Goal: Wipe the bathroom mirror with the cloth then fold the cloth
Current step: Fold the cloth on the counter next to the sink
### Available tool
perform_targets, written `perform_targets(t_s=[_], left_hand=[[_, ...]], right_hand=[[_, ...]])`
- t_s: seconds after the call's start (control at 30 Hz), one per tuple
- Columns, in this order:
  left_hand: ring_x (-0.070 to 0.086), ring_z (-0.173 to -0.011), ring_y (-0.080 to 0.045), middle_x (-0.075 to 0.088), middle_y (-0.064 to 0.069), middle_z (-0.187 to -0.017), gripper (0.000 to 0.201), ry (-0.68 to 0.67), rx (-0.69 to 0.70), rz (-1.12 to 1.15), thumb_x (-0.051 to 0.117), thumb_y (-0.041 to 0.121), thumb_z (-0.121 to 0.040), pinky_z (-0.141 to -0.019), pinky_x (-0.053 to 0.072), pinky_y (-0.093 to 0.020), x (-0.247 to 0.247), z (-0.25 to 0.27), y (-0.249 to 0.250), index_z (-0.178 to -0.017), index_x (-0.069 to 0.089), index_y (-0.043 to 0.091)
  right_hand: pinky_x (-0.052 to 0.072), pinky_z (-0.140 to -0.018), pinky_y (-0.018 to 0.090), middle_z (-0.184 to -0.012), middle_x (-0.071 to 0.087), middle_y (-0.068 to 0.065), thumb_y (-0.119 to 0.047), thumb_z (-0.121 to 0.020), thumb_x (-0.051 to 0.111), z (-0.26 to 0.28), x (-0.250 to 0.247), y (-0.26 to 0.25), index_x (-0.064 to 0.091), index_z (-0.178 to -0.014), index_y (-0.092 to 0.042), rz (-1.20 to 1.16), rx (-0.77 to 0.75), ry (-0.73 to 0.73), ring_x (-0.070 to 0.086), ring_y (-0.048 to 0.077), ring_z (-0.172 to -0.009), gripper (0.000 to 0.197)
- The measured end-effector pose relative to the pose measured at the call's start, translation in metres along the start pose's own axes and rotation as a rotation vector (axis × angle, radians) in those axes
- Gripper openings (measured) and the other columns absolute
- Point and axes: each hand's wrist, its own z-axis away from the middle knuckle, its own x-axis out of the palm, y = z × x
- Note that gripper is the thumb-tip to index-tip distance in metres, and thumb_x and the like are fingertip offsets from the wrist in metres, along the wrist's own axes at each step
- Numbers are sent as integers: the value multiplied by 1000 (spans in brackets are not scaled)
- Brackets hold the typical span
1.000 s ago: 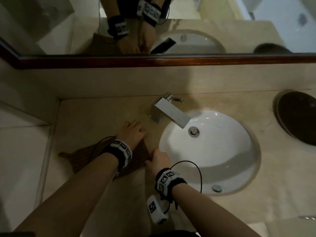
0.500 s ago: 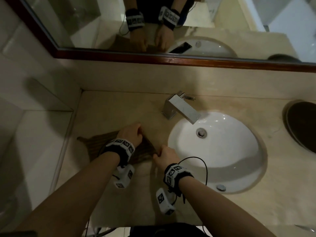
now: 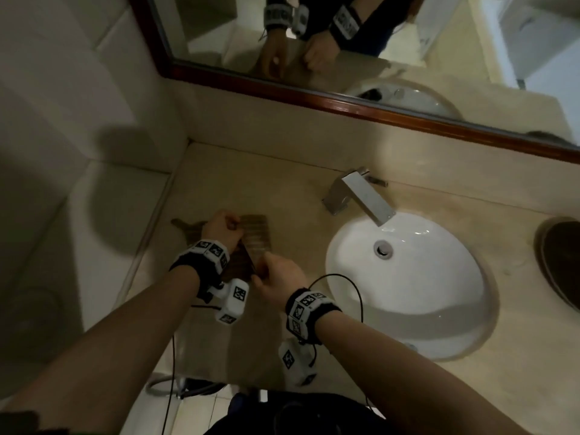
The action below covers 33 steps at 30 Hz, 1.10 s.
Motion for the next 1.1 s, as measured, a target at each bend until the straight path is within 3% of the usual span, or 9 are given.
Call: perform_targets(t_s=[0.13,0.23,0.4,0.53,0.73,0.9,1.0,1.1], left_hand=[[59,-103,-28,58,-8,-111,38,-2,-44,56,63,8,-90,-89,53,-40,-36,-10,-19,-125,48,12],[59,-106,-30,58,-12,-122,42,-9,-79,77,62,4,-89,-91,53,-48,-55,-19,-31,-127,48,15],[50,-94,-19,53,-4,-106,37,27,-52,-65,54,1,-91,-85,45,-30,-66,-27,-43,-127,49,8],[51,-96,-19,51,-2,-104,34,18,-29,-103,49,-1,-91,-82,40,-26,-66,-30,-51,-124,53,5],[58,-103,-27,60,-9,-114,37,39,-36,-129,49,0,-90,-86,46,-30,-60,-26,-58,-125,54,10],[61,-98,-31,59,-12,-116,41,56,-11,-263,55,7,-86,-82,53,-38,-57,-21,-59,-126,49,12],[55,-105,-35,47,-17,-126,44,134,127,-450,59,10,-86,-86,49,-40,-57,-18,-57,-128,47,10],[48,-117,-33,41,-14,-136,49,53,269,-623,63,21,-90,-96,44,-44,-53,-21,-46,-135,44,14]], right_hand=[[37,-64,31,-91,54,2,-36,-93,55,-18,14,-32,47,-94,-18,-17,-74,-53,48,20,-76,20],[37,-64,32,-93,57,6,-35,-93,55,-32,23,-48,46,-93,-17,-41,-114,-96,51,23,-78,20],[46,-76,36,-103,61,5,-32,-89,59,-50,41,-64,55,-102,-16,-3,-167,-117,56,26,-93,22],[46,-73,35,-105,61,7,-26,-87,59,-56,52,-66,56,-104,-15,-49,-145,-154,58,29,-92,21],[50,-81,36,-109,59,5,-30,-87,60,-58,61,-59,61,-108,-19,-50,-160,-228,57,27,-97,24],[48,-84,35,-109,58,6,-27,-90,59,-54,59,-51,68,-109,-16,-67,-199,-250,57,27,-97,24],[50,-79,38,-104,53,3,-29,-92,54,-46,49,-45,64,-103,-17,-103,-102,-98,57,24,-90,20],[51,-79,38,-108,52,2,-35,-96,48,-44,34,-31,54,-109,-18,-86,149,41,57,22,-93,22]])
